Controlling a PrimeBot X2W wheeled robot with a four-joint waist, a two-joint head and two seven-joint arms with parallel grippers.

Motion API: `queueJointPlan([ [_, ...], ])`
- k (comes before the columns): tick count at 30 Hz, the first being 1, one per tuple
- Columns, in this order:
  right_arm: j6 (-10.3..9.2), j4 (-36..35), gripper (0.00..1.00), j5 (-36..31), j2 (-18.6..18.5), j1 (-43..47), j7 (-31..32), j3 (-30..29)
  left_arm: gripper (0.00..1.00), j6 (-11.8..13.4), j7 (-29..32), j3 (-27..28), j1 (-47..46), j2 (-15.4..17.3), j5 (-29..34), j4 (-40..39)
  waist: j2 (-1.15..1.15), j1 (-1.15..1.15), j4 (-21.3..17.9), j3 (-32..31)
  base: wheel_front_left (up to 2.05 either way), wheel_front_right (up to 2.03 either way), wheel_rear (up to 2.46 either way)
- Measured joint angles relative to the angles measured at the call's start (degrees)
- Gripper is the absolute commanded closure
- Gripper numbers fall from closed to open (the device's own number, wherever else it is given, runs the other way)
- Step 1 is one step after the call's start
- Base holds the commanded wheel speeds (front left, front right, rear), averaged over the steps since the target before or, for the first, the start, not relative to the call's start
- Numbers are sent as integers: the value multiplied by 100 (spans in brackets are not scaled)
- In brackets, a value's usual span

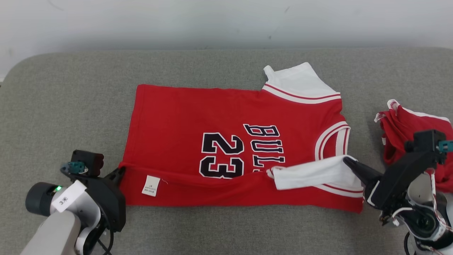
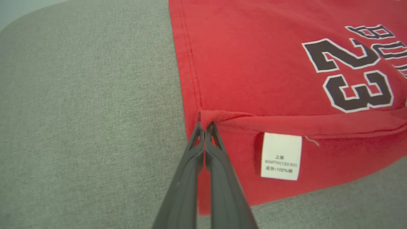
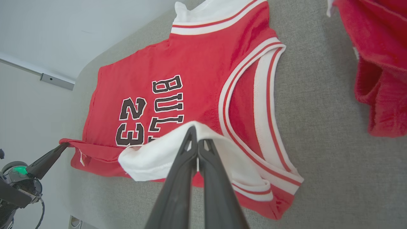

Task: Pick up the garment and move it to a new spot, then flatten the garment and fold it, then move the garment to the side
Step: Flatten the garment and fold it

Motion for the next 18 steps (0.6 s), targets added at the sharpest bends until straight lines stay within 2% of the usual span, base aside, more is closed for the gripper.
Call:
queueJointPlan([
  [5, -43, 441, 100, -116, 71, -394, -16, 57, 100, 90, 22, 0, -173, -138, 20, 186, 0, 0, 42, 132, 0, 0, 0],
  [16, -93, 1201, 100, -326, 231, -930, -204, 136, 100, 192, -97, 35, -310, -191, 55, 452, 0, -1, 131, 239, 0, 0, 0],
  [17, -93, 1254, 100, -328, 247, -958, -210, 143, 94, 188, -107, 27, -311, -192, 56, 465, 0, -1, 135, 242, 0, 0, 0],
  [18, -93, 1302, 100, -328, 264, -985, -232, 155, 96, 187, -113, 20, -312, -194, 58, 475, 0, -1, 140, 244, 0, 0, 0],
])
